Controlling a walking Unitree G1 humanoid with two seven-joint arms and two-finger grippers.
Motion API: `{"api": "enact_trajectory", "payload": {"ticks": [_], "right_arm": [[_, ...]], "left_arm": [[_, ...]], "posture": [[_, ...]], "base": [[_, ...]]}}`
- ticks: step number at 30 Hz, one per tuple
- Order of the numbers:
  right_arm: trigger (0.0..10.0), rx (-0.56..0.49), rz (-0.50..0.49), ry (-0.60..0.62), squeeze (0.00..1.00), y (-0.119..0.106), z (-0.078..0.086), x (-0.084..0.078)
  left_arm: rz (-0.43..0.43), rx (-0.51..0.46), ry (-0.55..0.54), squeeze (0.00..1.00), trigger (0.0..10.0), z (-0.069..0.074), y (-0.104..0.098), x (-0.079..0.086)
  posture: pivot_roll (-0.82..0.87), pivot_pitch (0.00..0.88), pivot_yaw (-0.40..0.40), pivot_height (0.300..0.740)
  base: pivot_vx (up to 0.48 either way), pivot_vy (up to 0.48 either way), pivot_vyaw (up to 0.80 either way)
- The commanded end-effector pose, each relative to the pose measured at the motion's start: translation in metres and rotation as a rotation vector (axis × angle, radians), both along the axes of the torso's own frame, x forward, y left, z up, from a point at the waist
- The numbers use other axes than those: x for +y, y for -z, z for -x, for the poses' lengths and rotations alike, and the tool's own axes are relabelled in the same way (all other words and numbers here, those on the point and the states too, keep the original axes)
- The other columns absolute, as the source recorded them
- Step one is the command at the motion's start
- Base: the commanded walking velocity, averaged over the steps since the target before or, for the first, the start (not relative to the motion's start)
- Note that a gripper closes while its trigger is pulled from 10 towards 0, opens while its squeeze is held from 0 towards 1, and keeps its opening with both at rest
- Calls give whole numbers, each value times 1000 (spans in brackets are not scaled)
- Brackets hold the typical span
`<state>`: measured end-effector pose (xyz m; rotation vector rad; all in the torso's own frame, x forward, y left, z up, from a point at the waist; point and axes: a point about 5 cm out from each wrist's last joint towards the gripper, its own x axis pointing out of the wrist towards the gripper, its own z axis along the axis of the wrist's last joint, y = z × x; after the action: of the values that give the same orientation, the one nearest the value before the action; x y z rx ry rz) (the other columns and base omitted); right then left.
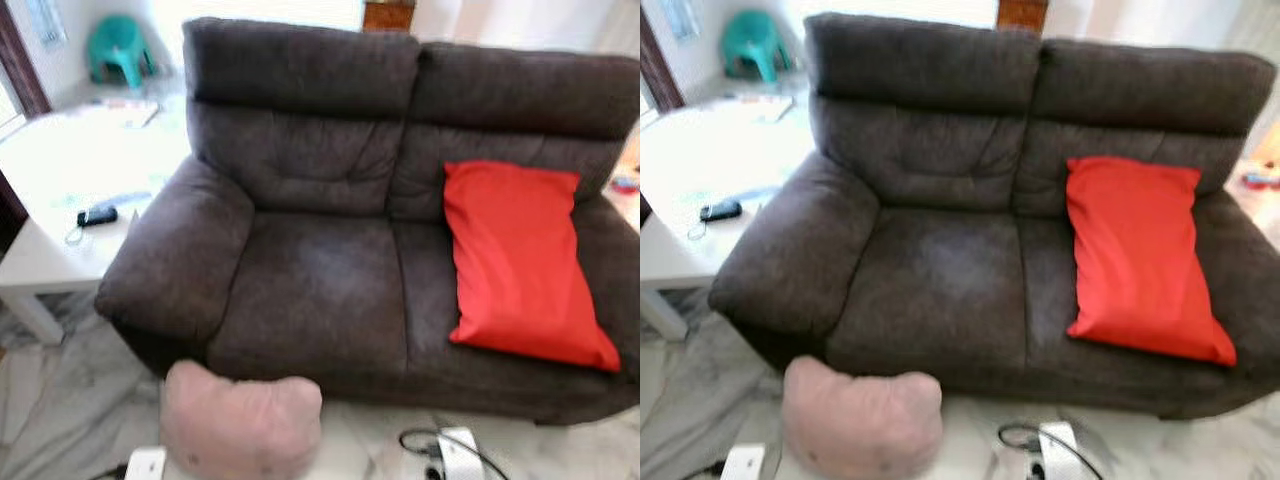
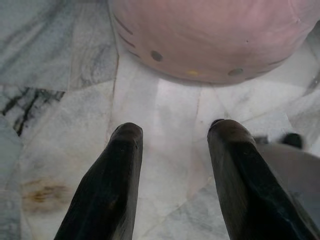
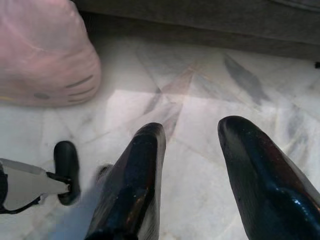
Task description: Move the pillow to the sofa from floor
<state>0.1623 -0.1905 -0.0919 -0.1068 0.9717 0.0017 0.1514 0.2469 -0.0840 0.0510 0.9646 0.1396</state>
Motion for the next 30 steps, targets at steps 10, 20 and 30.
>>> {"api": "enact_trajectory", "payload": {"ticks": [10, 20, 30], "right_arm": [[10000, 4, 9, 9, 0, 0, 2, -6], [10000, 0, 3, 25, 0, 0, 2, -5], [10000, -13, -15, 72, 0, 0, 1, -5]], "left_arm": [[5, 11, 14, 0, 10000, 0, 1, -3], [2, 10, 17, 0, 10000, -1, 1, -2], [1, 9, 10, 0, 10000, -2, 0, -1]], "posture": [[-9, 0, -28, 740], [-8, 0, -24, 740], [-5, 0, -22, 740]], "base": [[0, 299, 0], [0, 301, 0], [0, 300, 0]]}}
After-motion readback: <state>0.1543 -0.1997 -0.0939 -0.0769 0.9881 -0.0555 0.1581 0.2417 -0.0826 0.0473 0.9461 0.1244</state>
